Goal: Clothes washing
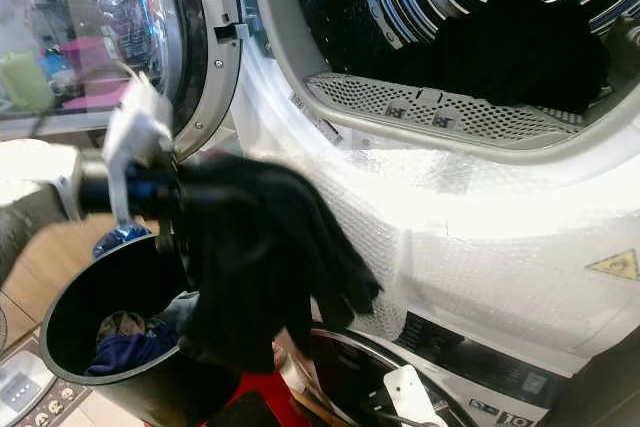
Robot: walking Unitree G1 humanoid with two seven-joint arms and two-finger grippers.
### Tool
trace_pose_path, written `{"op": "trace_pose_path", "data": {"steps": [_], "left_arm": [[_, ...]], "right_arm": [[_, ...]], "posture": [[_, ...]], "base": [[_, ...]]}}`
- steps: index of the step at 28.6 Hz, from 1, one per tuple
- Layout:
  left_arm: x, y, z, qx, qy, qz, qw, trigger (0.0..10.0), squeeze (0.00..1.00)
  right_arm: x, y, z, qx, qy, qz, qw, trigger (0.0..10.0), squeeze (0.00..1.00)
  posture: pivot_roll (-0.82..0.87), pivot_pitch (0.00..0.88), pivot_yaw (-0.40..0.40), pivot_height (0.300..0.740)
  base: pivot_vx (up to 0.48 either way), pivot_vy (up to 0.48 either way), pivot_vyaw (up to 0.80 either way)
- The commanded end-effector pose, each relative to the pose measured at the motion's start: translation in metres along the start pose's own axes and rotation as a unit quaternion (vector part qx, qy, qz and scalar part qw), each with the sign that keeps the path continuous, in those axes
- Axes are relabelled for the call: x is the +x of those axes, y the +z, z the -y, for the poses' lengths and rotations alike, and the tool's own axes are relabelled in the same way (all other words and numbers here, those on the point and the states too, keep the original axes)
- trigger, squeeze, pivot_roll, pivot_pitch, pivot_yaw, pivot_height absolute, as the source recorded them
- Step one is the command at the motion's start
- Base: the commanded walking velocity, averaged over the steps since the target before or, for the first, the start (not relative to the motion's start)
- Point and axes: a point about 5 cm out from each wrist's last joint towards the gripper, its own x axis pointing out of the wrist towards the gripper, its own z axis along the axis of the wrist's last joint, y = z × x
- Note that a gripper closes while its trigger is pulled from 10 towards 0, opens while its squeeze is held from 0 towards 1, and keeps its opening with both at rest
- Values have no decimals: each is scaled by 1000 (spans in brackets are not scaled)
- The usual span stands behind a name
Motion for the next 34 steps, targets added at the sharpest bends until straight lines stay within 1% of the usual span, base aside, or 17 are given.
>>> {"op": "trace_pose_path", "data": {"steps": [1,3,5,7,9,14,15,20,21,22,23,25,26,28,29,32,34], "left_arm": [[-1,-11,7,-1,-14,-33,999,0,0],[-2,-24,11,-14,-13,-53,998,0,0],[-4,-38,15,-31,-7,-72,997,0,0],[-5,-41,17,-36,-6,-74,997,0,0],[-4,-42,18,-42,-2,-72,997,0,0],[-8,-45,21,-42,3,-75,996,0,0],[-12,-51,22,-37,-1,-99,994,0,0],[-9,-65,23,-37,-7,-129,991,0,0],[-7,-69,24,-36,-12,-135,990,0,0],[-3,-76,27,-37,-25,-149,988,0,0],[-3,-76,27,-37,-25,-149,988,0,0],[-1,-85,29,-33,-35,-170,984,0,0],[-1,-85,29,-33,-35,-170,984,0,0],[-2,-97,31,-28,-50,-203,977,0,0],[-2,-99,31,-29,-49,-209,976,0,0],[-1,-108,35,-36,-58,-223,972,0,0],[-1,-110,35,-37,-58,-225,972,0,0]], "right_arm": [[0,4,8,13,-16,12,1000,10000,0],[0,9,16,12,-25,24,999,10000,0],[-3,15,36,7,-25,46,999,10000,0],[-4,16,40,-1,-16,51,999,10000,0],[-7,13,52,-33,-1,51,998,10000,0],[-16,3,66,-108,69,51,990,10000,0],[-21,-4,71,-143,114,45,982,10000,0],[-26,7,71,-160,168,83,969,10000,0],[-28,11,68,-164,188,97,963,10000,0],[-32,19,59,-179,239,127,946,10000,0],[-32,19,59,-179,239,127,946,10000,0],[-38,27,48,-204,292,156,921,10000,0],[-38,27,48,-204,292,156,921,10000,0],[-48,45,25,-219,360,203,884,10000,0],[-51,48,19,-221,374,214,875,10000,0],[-67,60,-2,-231,426,253,837,10000,0],[-68,60,-3,-236,432,252,833,10000,0]], "posture": [[88,0,126,740],[79,0,132,740],[65,0,136,740],[59,0,135,740],[56,0,130,740],[53,0,122,740],[53,0,118,740],[30,0,124,740],[29,0,124,740],[26,0,124,740],[26,0,124,740],[22,0,126,740],[22,0,126,740],[20,0,126,740],[17,0,123,740],[13,0,123,740],[13,0,123,740]], "base": [[0,0,0],[0,0,0],[0,0,0],[0,0,0],[0,0,0],[0,0,0],[0,0,0],[0,0,0],[0,0,0],[0,0,0],[0,0,0],[0,0,0],[0,0,0],[0,0,0],[0,0,0],[0,0,0],[0,0,0]]}}
